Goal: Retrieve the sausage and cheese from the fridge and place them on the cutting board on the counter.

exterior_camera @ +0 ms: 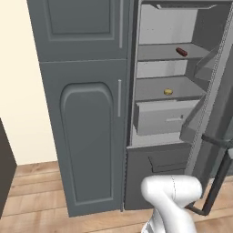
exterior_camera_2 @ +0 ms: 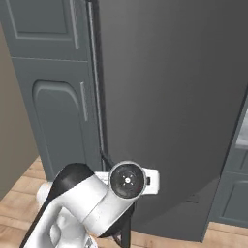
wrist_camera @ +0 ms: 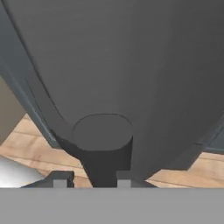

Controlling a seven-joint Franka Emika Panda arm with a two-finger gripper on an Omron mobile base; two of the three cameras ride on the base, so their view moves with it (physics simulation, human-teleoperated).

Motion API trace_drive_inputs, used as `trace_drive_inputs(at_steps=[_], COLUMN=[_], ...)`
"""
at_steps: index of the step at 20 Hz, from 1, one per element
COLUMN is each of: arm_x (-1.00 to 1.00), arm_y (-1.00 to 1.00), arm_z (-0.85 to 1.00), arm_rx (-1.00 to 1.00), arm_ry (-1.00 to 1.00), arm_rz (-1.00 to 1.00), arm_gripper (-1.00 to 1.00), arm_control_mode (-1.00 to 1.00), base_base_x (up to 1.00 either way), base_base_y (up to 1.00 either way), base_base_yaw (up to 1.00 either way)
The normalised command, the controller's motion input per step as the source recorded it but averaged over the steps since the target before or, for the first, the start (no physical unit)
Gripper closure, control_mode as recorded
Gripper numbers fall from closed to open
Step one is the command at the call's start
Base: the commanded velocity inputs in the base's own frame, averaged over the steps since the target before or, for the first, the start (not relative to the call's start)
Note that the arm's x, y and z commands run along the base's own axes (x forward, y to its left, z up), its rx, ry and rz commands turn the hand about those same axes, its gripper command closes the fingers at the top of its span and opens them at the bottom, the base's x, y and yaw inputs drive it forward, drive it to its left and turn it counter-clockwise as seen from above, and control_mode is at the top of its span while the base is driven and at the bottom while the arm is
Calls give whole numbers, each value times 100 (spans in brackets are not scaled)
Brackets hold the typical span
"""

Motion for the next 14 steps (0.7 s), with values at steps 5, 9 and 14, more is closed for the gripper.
trace_drive_inputs(at_steps=[5, 9, 14], arm_x=[-70, 4, -7], arm_y=[-97, -52, -46], arm_z=[-1, -4, -1], arm_rx=[8, 8, 3], arm_ry=[-20, -4, -2], arm_rz=[3, 11, 11], arm_gripper=[100, -100, -100], arm_control_mode=[-100, -100, -100], base_base_x=[0, 0, 0], base_base_y=[0, 0, 0], base_base_yaw=[0, 0, 0])
